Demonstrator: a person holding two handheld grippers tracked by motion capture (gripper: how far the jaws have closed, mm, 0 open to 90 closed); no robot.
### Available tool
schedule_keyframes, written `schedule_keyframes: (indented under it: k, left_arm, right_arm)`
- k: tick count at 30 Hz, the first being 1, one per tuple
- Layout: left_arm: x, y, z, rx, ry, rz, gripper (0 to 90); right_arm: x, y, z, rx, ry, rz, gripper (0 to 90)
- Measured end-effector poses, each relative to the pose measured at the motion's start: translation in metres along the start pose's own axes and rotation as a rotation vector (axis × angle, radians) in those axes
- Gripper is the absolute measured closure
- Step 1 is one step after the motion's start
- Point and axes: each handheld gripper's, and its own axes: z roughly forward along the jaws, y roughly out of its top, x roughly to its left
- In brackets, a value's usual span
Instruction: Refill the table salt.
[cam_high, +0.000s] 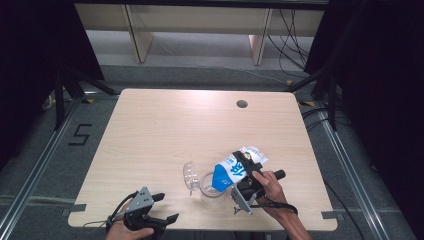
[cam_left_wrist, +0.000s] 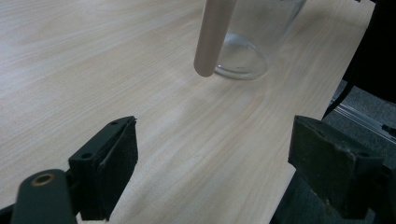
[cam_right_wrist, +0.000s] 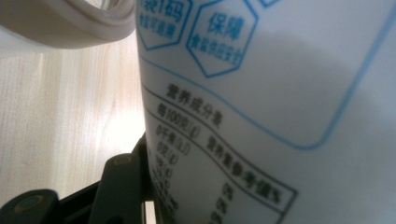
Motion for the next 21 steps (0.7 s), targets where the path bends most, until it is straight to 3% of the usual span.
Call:
schedule_keyframes:
  k: [3, 4, 5, 6, 7, 8, 11, 13, 15, 21]
  left_arm:
    - [0.0007, 0.0001, -0.0001, 0.000, -0.001, 0.008, 15.3]
    - [0.0012, 0.0003, -0.0001, 0.000, -0.004, 0.021, 15.3]
    - [-0.0007, -0.0003, 0.0007, -0.004, -0.003, -0.010, 15.3]
    - [-0.0011, -0.0003, 0.0010, -0.007, -0.006, -0.013, 15.3]
    - [-0.0004, -0.0001, 0.0004, 0.001, -0.005, 0.000, 15.3]
    - [-0.0004, -0.0002, 0.0005, 0.000, -0.005, -0.002, 15.3]
    - [-0.0009, -0.0003, 0.0010, -0.008, -0.005, -0.013, 15.3]
    - [-0.0009, -0.0003, 0.0011, -0.007, -0.004, -0.013, 15.3]
    - [-0.0007, -0.0002, 0.0007, -0.002, -0.005, -0.005, 15.3]
    - [-0.0009, -0.0002, 0.0008, -0.005, -0.005, -0.007, 15.3]
  right_arm:
    - [0.0039, 0.0003, -0.0017, 0.026, 0.004, 0.051, 49.2]
    - [0.0026, 0.0002, -0.0007, 0.009, 0.001, 0.028, 49.2]
    - [0.0031, 0.0006, -0.0009, 0.011, -0.003, 0.028, 49.2]
    - [0.0032, 0.0010, -0.0012, 0.023, 0.004, 0.011, 49.2]
    - [-0.0007, 0.0021, -0.0014, 0.014, -0.008, -0.047, 49.2]
    - [0.0035, 0.0016, -0.0012, 0.013, -0.005, 0.007, 49.3]
    - [0.0043, 0.0025, -0.0010, 0.013, -0.002, 0.005, 49.7]
    - [-0.0007, 0.0037, 0.0005, -0.010, -0.006, -0.078, 49.8]
    - [0.0027, 0.0034, -0.0012, 0.015, -0.007, -0.032, 49.8]
    - [0.0043, 0.0032, -0.0006, 0.006, -0.017, -0.027, 50.2]
